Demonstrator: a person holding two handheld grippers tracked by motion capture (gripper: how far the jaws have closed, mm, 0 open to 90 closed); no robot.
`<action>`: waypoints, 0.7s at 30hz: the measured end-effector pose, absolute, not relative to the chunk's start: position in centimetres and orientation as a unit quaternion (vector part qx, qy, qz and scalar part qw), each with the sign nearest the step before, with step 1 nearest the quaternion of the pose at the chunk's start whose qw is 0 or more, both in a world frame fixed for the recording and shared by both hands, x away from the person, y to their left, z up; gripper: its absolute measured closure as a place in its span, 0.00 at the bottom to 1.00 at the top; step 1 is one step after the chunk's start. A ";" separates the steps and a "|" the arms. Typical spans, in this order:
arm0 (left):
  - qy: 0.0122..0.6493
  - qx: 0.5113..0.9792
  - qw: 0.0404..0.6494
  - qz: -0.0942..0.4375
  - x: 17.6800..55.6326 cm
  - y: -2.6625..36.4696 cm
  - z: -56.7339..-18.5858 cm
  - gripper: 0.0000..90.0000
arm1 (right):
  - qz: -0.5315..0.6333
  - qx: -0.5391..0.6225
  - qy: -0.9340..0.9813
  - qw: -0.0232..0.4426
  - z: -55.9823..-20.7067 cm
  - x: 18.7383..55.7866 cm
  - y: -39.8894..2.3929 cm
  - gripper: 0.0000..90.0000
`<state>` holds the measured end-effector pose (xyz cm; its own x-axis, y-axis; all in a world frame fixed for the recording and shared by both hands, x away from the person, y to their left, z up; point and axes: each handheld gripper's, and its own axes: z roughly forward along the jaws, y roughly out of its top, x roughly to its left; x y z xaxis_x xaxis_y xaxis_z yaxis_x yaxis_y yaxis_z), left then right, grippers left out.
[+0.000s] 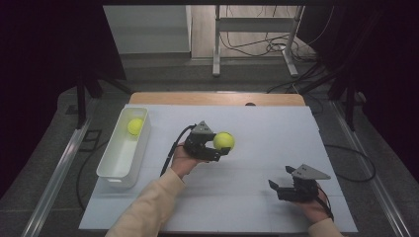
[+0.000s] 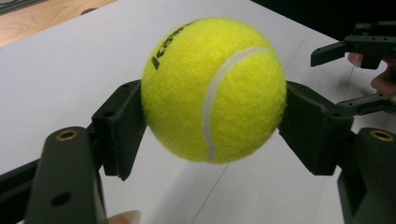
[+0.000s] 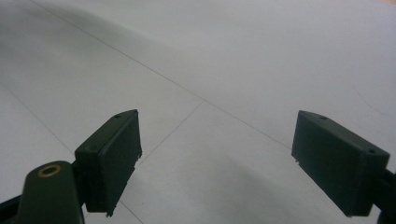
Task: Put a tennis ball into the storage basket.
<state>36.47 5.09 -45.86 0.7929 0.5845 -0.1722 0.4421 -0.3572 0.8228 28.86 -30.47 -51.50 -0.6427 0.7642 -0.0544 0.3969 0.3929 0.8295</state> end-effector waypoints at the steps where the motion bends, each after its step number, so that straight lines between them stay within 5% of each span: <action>1: 0.313 0.820 0.473 0.075 36.4 5.2 -45.8 0.30 | 0.416 0.361 0.805 0.220 -51.5 28.9 -30.5 0.18; 21: 0.323 0.813 0.477 0.081 35.8 6.8 -45.6 0.30 | 0.416 0.360 0.805 0.221 -51.6 28.9 -30.4 0.18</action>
